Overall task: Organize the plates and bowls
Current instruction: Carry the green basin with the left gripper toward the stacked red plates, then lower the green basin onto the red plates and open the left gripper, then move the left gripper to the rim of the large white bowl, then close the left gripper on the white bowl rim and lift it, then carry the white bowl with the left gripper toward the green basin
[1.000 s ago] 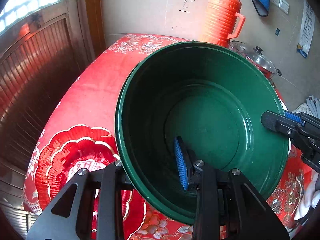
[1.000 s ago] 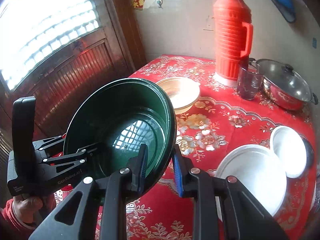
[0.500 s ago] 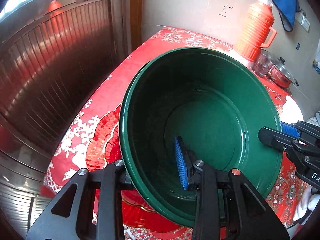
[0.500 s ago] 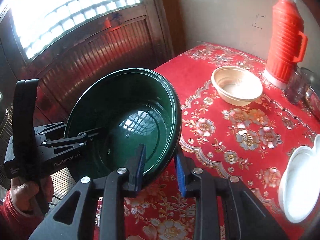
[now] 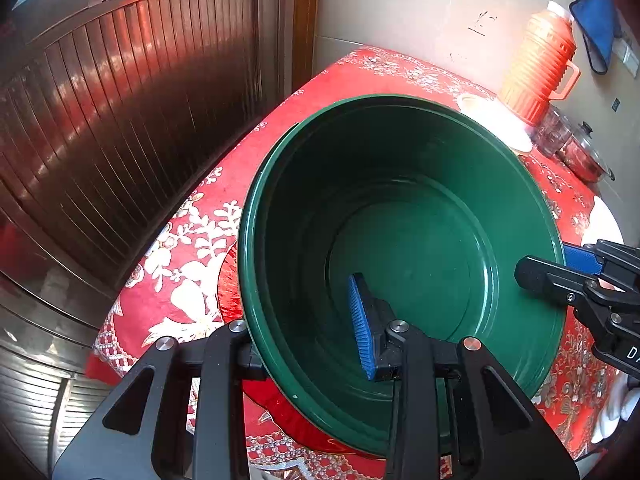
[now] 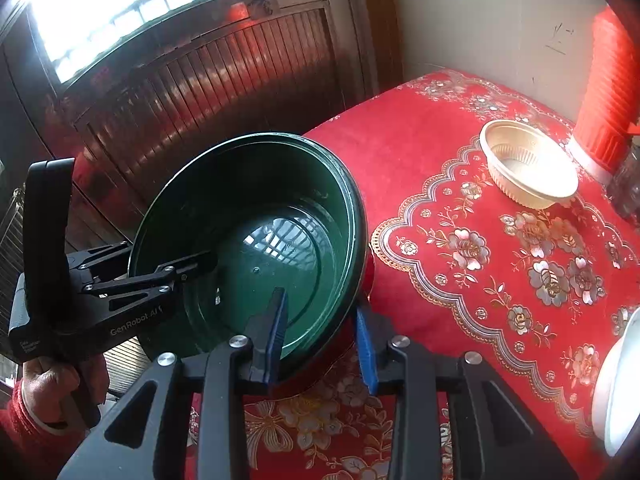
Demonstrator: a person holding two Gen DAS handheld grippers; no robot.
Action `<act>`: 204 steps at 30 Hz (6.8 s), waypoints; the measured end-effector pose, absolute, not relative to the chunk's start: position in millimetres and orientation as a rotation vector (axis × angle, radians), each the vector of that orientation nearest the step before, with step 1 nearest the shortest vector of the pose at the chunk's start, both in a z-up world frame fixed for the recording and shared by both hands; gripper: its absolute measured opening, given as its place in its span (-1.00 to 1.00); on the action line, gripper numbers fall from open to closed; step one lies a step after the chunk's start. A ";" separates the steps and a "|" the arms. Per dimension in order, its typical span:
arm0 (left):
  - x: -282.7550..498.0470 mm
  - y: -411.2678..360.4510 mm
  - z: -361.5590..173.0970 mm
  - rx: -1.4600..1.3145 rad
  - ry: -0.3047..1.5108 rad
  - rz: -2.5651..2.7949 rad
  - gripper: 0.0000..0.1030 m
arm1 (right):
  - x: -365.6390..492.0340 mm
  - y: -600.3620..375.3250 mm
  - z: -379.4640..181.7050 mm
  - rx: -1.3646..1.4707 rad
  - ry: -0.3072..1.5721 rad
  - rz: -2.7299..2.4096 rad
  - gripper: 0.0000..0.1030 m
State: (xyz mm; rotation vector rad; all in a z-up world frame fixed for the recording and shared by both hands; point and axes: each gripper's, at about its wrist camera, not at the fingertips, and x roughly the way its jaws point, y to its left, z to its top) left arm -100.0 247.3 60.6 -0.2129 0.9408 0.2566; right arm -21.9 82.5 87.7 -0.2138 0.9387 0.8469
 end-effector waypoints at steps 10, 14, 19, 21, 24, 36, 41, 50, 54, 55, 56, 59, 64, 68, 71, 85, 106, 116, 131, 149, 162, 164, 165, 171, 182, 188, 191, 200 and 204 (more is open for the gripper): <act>-98.8 253.8 53.7 -0.223 0.953 0.267 -0.40 | -19.3 92.9 75.8 -0.233 0.974 0.852 -0.26; -97.9 255.5 53.0 -0.228 0.953 0.266 -0.40 | -19.4 95.6 74.9 -0.239 0.974 0.850 -0.25; -97.2 254.8 47.0 -0.224 0.958 0.275 -0.40 | -20.8 95.8 73.3 -0.245 0.979 0.848 -0.25; -97.1 254.3 46.3 -0.222 0.950 0.282 -0.40 | -19.7 97.0 71.5 -0.249 0.984 0.845 -0.25; -96.8 254.1 46.3 -0.216 0.948 0.289 -0.40 | -19.5 98.0 70.3 -0.249 0.988 0.845 -0.25; -96.8 253.7 46.2 -0.187 0.906 0.335 -0.30 | -22.8 96.7 72.7 -0.271 0.958 0.818 -0.10; -100.2 252.5 49.7 -0.190 0.884 0.338 -0.08 | -24.6 89.5 76.7 -0.264 0.941 0.806 -0.07; -123.8 246.6 80.6 -0.141 0.708 0.425 0.40 | -38.2 76.3 89.1 -0.248 0.870 0.786 0.25; -128.6 241.7 95.5 -0.139 0.652 0.429 0.40 | -42.8 65.6 97.0 -0.214 0.836 0.773 0.45; -129.5 239.5 99.1 -0.141 0.637 0.425 0.40 | -44.0 62.5 99.5 -0.211 0.822 0.761 0.47; -129.9 236.7 103.2 -0.141 0.623 0.420 0.40 | -46.0 59.1 102.3 -0.208 0.807 0.748 0.48; -130.2 224.2 116.8 -0.131 0.573 0.400 0.40 | -49.7 45.8 111.7 -0.177 0.773 0.728 0.55; -117.2 195.7 129.8 -0.118 0.541 0.331 0.40 | -48.2 21.6 121.9 -0.153 0.732 0.667 0.55; -102.1 169.9 131.4 -0.102 0.543 0.272 0.40 | -46.8 -0.9 123.8 -0.124 0.728 0.624 0.55; -92.7 151.6 131.4 -0.091 0.542 0.234 0.40 | -45.8 -18.1 123.7 -0.113 0.734 0.590 0.55; -60.3 79.6 120.0 -0.040 0.586 0.094 0.40 | -40.5 -91.8 124.5 -0.023 0.741 0.468 0.55; -25.5 27.9 89.3 -0.036 0.715 -0.028 0.40 | -31.0 -201.0 130.0 0.103 0.725 0.276 0.55; -6.4 -18.8 93.0 0.024 0.736 -0.099 0.40 | -24.9 -225.8 119.3 0.130 0.758 0.232 0.55; 21.7 -74.5 91.5 0.055 0.783 -0.180 0.40 | -12.3 -259.0 118.4 0.124 0.781 0.184 0.55; 58.5 -87.1 71.8 0.072 0.838 -0.156 0.40 | 27.2 -270.2 94.7 0.118 0.872 0.177 0.55; 79.0 -95.2 56.5 0.076 0.891 -0.172 0.40 | 51.5 -261.8 79.7 0.099 0.936 0.206 0.55; 81.0 -95.9 54.2 0.080 0.899 -0.172 0.40 | 55.1 -261.5 76.6 0.100 0.947 0.211 0.54; 81.8 -95.8 53.2 0.081 0.901 -0.173 0.40 | 56.7 -261.1 74.9 0.099 0.951 0.212 0.54; 86.7 -98.8 45.9 0.090 0.919 -0.181 0.40 | 62.6 -256.5 66.8 0.076 0.953 0.236 0.18; 89.3 -105.4 35.1 0.108 0.970 -0.216 0.00 | 67.4 -254.5 60.5 0.076 0.951 0.248 -0.36; 88.4 -105.1 33.0 0.090 0.998 -0.239 -0.20 | 65.8 -254.7 62.5 0.103 0.942 0.275 -0.56; 83.9 -101.9 38.5 0.090 0.987 -0.233 -0.20 | 60.5 -251.1 67.2 0.100 0.927 0.291 -0.59; 61.1 -68.6 63.6 0.032 0.971 -0.215 -0.20 | 45.6 -228.1 90.0 0.052 0.878 0.333 -0.59; 45.5 -42.5 77.7 0.009 0.946 -0.185 -0.20 | 37.9 -208.9 102.6 0.027 0.850 0.374 -0.59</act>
